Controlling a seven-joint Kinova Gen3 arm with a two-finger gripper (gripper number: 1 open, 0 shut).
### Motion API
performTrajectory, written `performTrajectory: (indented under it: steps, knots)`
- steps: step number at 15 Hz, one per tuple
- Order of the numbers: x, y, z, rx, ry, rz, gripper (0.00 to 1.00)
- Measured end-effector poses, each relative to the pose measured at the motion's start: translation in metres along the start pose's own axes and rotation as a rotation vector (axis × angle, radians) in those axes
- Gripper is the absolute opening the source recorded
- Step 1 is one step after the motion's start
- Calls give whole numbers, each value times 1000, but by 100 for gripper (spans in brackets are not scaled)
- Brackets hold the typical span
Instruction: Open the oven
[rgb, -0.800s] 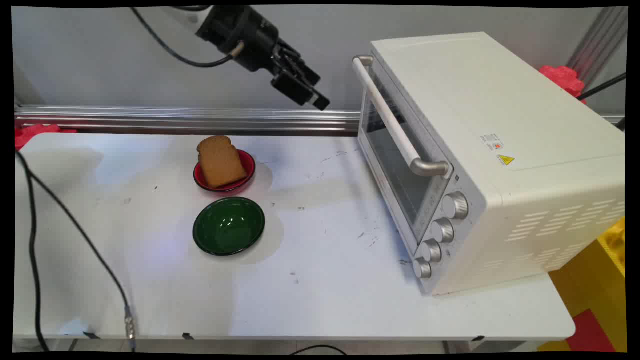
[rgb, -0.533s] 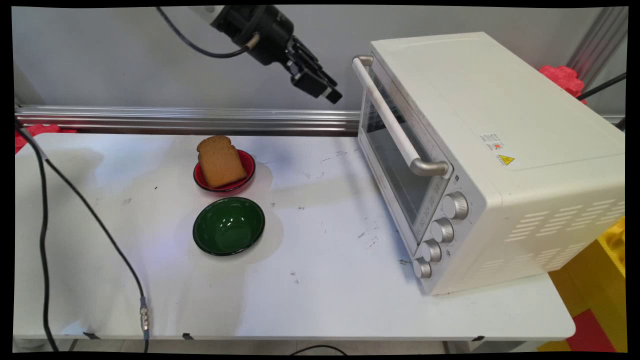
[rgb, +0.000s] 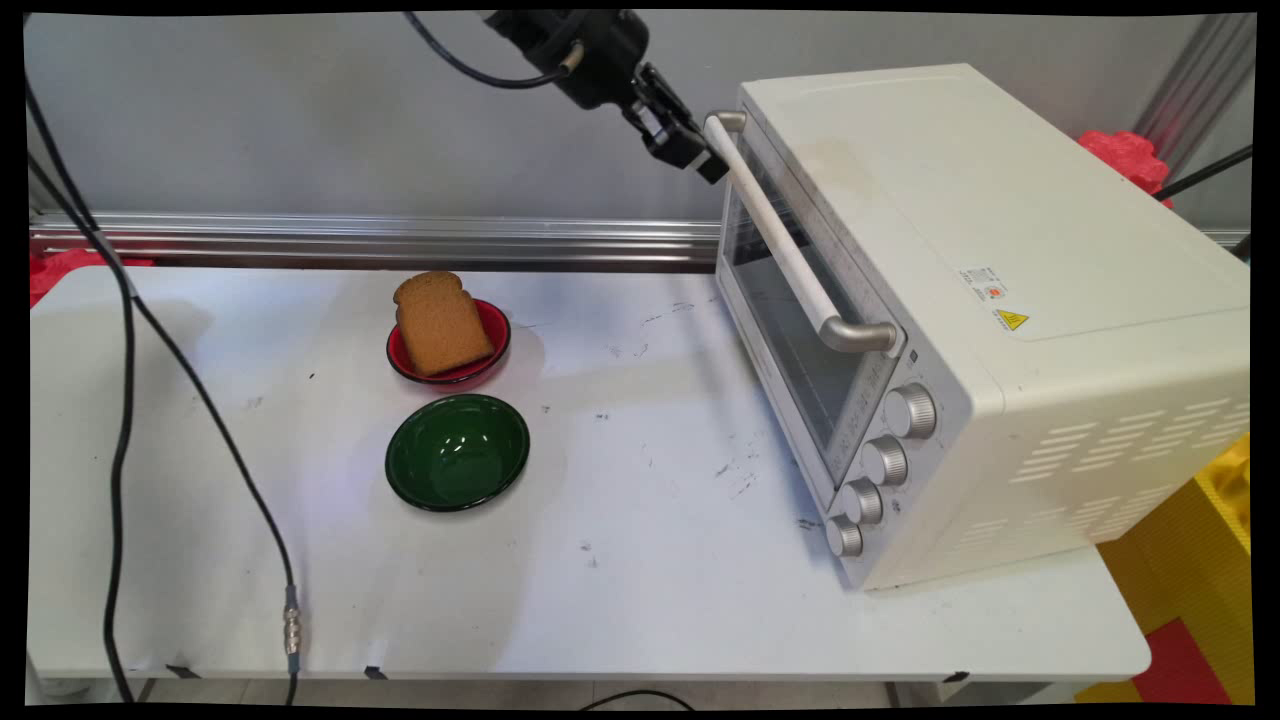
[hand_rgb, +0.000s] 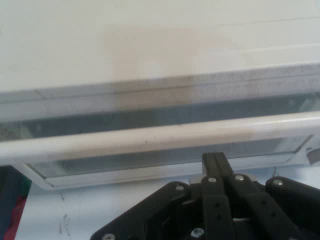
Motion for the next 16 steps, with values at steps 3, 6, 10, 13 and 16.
performTrajectory:
  steps: [3, 6, 10, 13, 16]
  knots:
    - [10, -1, 7, 0, -13, -1, 0]
    - [21, -4, 17, 2, -16, -10, 0]
    - [29, -7, 26, 11, -20, -26, 0]
    - [33, -8, 35, 5, -30, -36, 0]
    - [36, -9, 43, -3, -32, -41, 0]
